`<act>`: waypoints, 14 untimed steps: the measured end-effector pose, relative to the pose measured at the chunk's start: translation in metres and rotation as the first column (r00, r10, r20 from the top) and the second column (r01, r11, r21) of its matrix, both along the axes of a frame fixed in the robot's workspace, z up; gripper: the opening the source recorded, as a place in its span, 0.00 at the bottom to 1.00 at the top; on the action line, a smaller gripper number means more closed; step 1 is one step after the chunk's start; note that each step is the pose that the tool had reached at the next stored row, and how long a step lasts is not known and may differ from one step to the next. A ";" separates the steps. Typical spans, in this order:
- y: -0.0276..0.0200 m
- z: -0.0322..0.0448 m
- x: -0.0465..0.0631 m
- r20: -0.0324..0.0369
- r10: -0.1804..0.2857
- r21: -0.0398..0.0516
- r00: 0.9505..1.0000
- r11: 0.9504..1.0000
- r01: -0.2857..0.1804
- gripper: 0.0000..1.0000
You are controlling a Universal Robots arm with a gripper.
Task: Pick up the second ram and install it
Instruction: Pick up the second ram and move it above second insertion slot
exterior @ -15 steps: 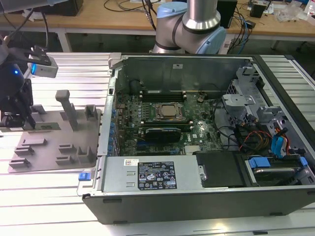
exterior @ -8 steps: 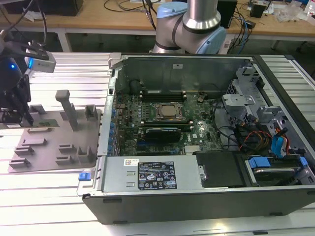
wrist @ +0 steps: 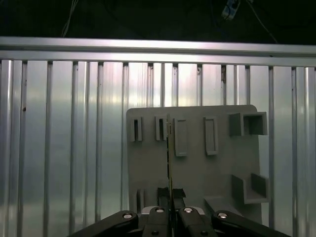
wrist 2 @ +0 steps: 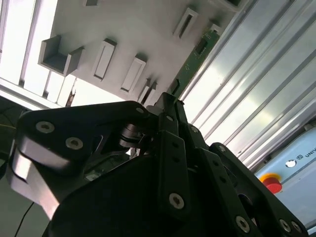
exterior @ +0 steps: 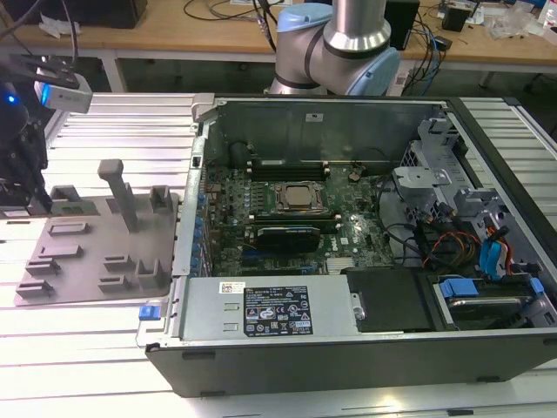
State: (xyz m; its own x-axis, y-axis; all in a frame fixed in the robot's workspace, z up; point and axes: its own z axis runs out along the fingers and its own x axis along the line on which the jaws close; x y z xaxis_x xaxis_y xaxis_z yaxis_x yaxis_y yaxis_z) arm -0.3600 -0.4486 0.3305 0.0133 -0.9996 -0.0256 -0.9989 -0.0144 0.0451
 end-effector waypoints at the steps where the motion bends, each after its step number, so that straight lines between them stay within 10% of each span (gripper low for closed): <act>1: 0.0000 0.0025 0.000 0.000 0.000 0.000 1.000 1.000 0.000 0.11; 14: 0.0000 0.0196 0.000 0.000 0.000 0.000 1.000 1.000 0.000 0.11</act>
State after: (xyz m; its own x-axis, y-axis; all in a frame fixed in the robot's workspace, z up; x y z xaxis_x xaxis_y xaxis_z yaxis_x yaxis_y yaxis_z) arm -0.3600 -0.4486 0.3502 0.0133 -0.9996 -0.0255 -0.9989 -0.0144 0.0452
